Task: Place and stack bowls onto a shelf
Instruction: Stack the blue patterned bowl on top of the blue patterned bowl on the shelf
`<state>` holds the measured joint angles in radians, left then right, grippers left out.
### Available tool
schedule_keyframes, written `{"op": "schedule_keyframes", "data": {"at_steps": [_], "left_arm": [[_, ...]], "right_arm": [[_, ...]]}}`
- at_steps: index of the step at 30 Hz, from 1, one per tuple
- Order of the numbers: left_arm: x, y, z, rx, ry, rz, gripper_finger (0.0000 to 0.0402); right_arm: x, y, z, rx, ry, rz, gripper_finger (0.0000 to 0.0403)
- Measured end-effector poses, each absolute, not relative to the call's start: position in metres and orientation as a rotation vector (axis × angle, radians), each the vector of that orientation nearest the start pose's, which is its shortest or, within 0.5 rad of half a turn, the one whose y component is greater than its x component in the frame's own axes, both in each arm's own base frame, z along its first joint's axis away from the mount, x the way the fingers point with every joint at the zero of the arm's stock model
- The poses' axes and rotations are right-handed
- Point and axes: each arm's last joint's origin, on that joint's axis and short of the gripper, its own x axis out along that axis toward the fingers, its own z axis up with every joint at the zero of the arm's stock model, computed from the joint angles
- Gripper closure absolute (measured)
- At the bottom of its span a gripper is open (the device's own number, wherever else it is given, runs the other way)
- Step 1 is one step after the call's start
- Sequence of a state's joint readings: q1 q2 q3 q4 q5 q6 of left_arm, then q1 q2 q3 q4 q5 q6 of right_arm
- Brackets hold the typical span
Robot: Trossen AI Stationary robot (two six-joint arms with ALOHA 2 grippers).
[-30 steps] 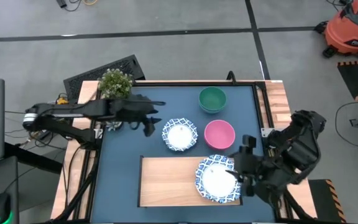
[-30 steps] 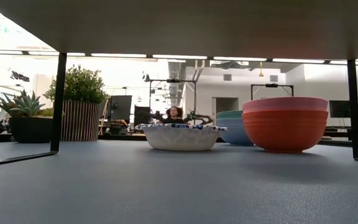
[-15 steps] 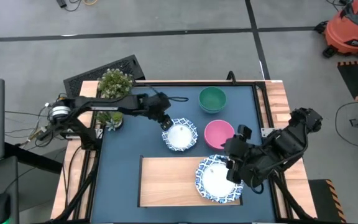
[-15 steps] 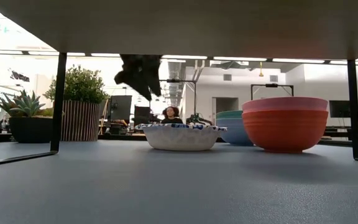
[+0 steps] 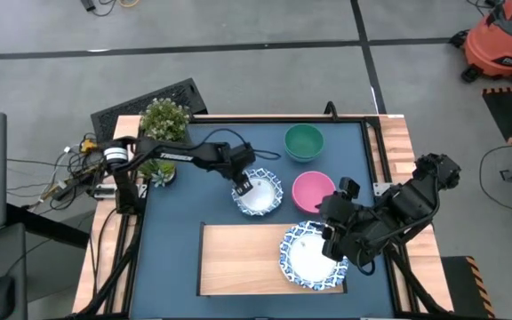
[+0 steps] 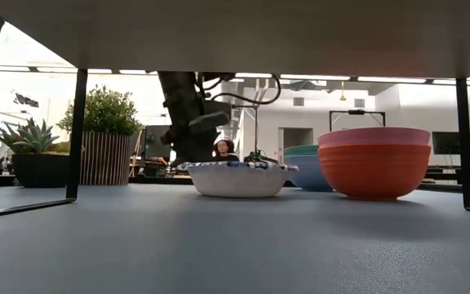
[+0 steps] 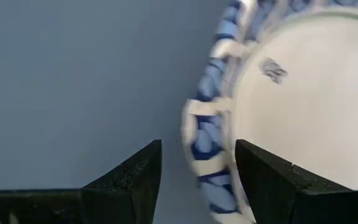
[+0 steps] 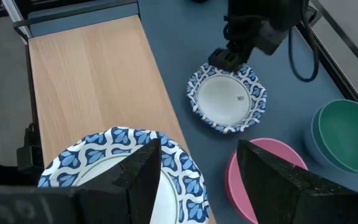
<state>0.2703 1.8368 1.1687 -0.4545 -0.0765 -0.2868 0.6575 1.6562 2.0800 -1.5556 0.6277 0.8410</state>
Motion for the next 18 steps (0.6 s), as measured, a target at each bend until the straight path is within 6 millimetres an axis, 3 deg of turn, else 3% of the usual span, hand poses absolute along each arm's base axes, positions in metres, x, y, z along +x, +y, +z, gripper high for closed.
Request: {"op": "schedule_keyframes", "data": {"at_steps": [6, 13, 18], "left_arm": [[0.349, 0.097, 0.154, -0.409, 1.120, 0.408, 0.0248], [0.347, 0.096, 0.161, -0.400, 1.107, 0.390, 0.0387], [0.346, 0.096, 0.169, -0.409, 1.078, 0.405, 0.0399]], "right_arm": [[0.232, 0.158, 0.439, 0.106, 0.821, -0.339, 0.0168], [0.232, 0.158, 0.439, 0.105, 0.820, -0.339, 0.0168], [0.233, 0.156, 0.439, 0.105, 0.820, -0.348, 0.0168]]}}
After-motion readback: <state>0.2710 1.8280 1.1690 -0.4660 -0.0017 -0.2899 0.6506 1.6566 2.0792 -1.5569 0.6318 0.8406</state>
